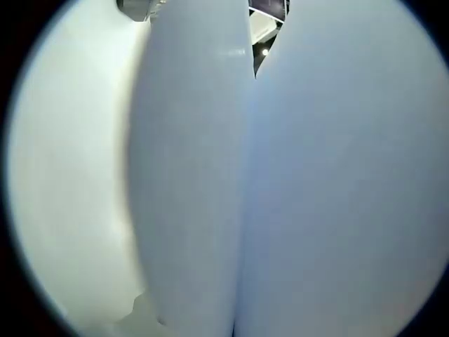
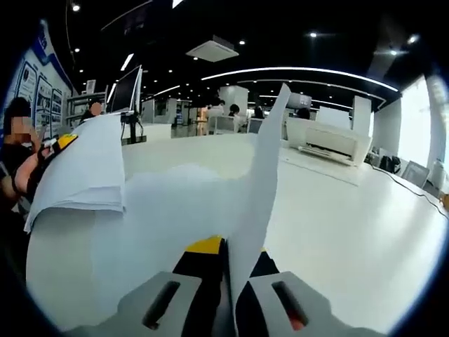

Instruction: Organize the stack of printing papers by aligning and flattening the scattered papers on the table

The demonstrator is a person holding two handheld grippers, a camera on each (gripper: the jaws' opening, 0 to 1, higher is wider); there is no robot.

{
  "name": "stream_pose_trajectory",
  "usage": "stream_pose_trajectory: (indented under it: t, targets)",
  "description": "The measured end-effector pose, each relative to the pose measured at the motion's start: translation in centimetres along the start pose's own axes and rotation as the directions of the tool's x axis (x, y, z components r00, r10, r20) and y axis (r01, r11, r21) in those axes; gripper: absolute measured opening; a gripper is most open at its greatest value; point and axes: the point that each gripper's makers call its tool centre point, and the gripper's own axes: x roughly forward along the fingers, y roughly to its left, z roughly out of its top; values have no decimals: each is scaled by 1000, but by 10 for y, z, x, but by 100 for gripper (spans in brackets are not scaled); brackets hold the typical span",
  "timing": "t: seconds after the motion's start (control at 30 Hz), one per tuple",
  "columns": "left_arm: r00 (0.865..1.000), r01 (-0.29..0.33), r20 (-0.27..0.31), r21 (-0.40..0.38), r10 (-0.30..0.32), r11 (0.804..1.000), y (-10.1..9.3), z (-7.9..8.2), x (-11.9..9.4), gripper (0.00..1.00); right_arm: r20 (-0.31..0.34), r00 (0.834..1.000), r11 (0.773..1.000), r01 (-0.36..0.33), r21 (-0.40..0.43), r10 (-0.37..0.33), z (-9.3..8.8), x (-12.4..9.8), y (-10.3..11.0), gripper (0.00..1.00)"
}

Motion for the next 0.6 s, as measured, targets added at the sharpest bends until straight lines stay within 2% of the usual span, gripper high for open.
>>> stream_pose_trajectory:
  t: [0.6]
  targets:
    - [1000, 5, 0, 3, -5, 1000, -1, -1, 0, 6, 65, 997, 996, 25, 89, -31, 11, -13, -9, 0]
